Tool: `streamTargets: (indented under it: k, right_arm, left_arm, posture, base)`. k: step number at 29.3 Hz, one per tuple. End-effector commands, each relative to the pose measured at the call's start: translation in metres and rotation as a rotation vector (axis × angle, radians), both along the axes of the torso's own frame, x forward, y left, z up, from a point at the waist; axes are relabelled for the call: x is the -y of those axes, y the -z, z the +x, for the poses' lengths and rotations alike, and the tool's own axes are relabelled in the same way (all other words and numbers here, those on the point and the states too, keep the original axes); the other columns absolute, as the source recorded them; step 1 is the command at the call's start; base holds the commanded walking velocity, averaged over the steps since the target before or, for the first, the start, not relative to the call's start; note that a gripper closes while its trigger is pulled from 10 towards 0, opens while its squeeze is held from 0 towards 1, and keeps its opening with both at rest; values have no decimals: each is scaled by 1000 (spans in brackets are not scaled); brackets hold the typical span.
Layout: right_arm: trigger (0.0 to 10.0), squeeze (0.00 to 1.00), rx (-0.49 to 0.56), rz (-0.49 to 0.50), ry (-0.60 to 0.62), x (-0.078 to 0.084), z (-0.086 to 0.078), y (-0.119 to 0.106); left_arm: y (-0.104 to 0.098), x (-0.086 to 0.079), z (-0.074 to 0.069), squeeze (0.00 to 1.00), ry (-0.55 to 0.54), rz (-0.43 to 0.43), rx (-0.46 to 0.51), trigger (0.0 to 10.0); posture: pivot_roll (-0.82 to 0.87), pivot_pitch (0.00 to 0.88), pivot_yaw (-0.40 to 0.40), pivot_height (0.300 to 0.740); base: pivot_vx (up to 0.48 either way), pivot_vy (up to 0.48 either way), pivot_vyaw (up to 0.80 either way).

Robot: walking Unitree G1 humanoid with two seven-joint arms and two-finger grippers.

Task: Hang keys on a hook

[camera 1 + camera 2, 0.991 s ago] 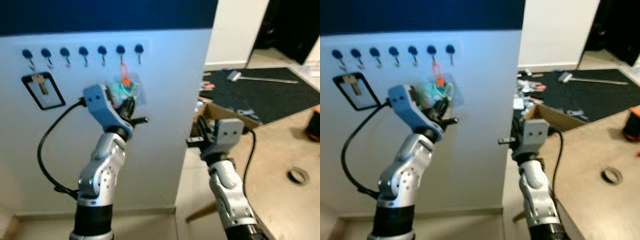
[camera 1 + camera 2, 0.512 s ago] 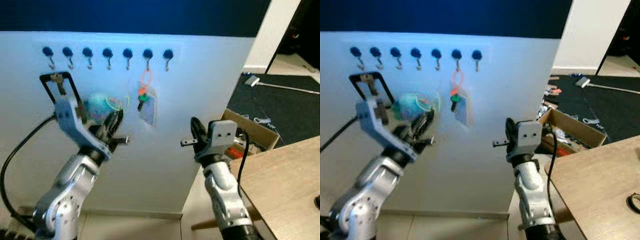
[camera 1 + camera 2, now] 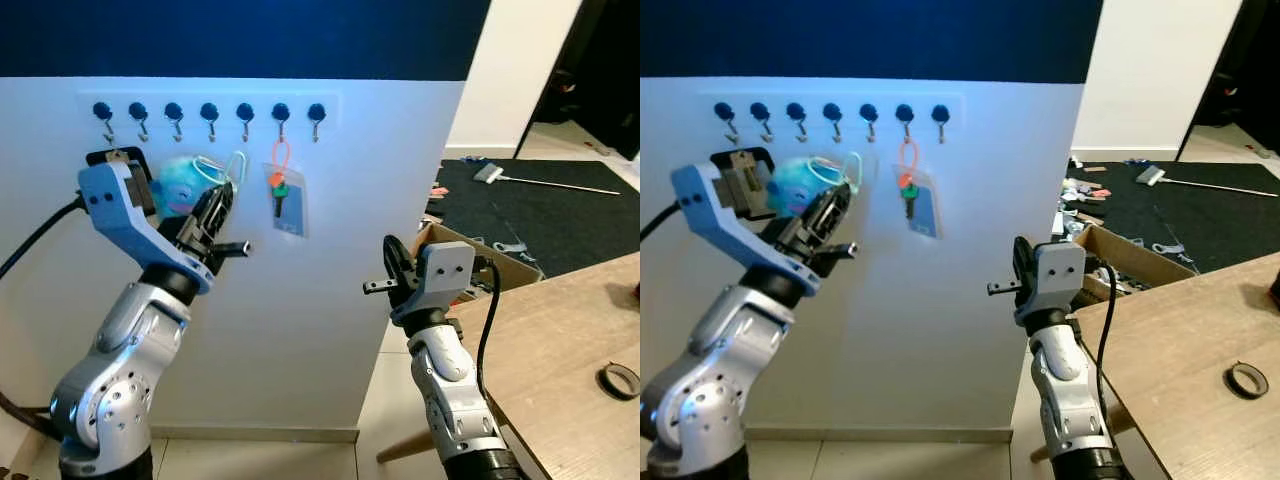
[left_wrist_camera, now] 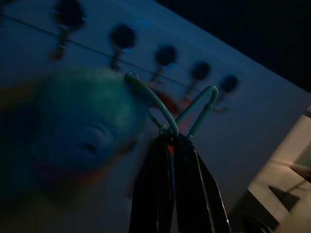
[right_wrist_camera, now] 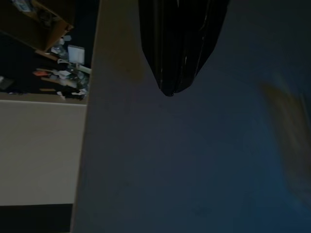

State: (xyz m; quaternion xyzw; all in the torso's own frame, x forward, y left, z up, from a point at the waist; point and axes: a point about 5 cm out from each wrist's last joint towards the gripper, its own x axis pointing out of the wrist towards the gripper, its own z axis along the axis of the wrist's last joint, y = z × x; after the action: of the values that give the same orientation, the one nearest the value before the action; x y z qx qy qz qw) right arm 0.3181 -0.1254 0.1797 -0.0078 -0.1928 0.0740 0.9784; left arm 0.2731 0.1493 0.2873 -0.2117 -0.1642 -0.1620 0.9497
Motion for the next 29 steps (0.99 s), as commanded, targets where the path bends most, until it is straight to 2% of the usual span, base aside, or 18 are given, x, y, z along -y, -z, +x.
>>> streamTargets:
  k: [1,4,5,6,11,15,18,21,24,29]
  right_arm:
    - [10000,0,18,-26,-6,-3,-3,1]
    - [10000,0,27,-32,-10,-4,-4,0]
    - [10000,0,64,-32,-32,-8,-7,-7]
    - [10000,0,64,-32,-32,-8,-7,-7]
    - [10000,0,113,-36,-49,-12,-10,-17]
    - [10000,0,157,-58,-88,-19,-12,-26]
    - [10000,0,185,-96,-136,-26,-16,-30]
    - [10000,0,185,-114,-171,-29,-19,-29]
    - [10000,0,163,-126,-282,-36,-27,-25]
    - [10000,0,161,-122,-322,-40,-31,-26]
  left_arm:
    - [1,-5,10,0,-38,-41,-25,10000]
    - [2,-7,13,0,-48,-50,-40,10000]
    - [6,-14,19,0,-63,-71,-86,10000]
    - [6,-14,19,0,-63,-71,-86,10000]
    - [14,-31,28,0,-109,-179,-180,10000]
    - [10,-32,29,0,-97,-236,-178,10000]
    - [5,-30,27,0,-65,-246,-160,10000]
    - [1,-27,24,0,-38,-242,-137,10000]
    - [-6,-25,21,0,-7,-242,-112,10000]
    - [-12,-25,22,0,-2,-261,-111,10000]
  posture:
    - [174,117,15,740]
    - [174,117,15,740]
    - [161,115,24,740]
    - [161,115,24,740]
    - [159,115,32,740]
    - [164,115,31,740]
    - [167,113,28,740]
    - [167,113,28,740]
    - [169,114,26,740]
    - [170,113,27,740]
  base:
    - [0,0,0]
    - [0,0,0]
    - [0,0,0]
    - [0,0,0]
    - [0,0,0]
    - [0,0,0]
    - [0,0,0]
    - [0,0,0]
    - [0,0,0]
    - [0,0,0]
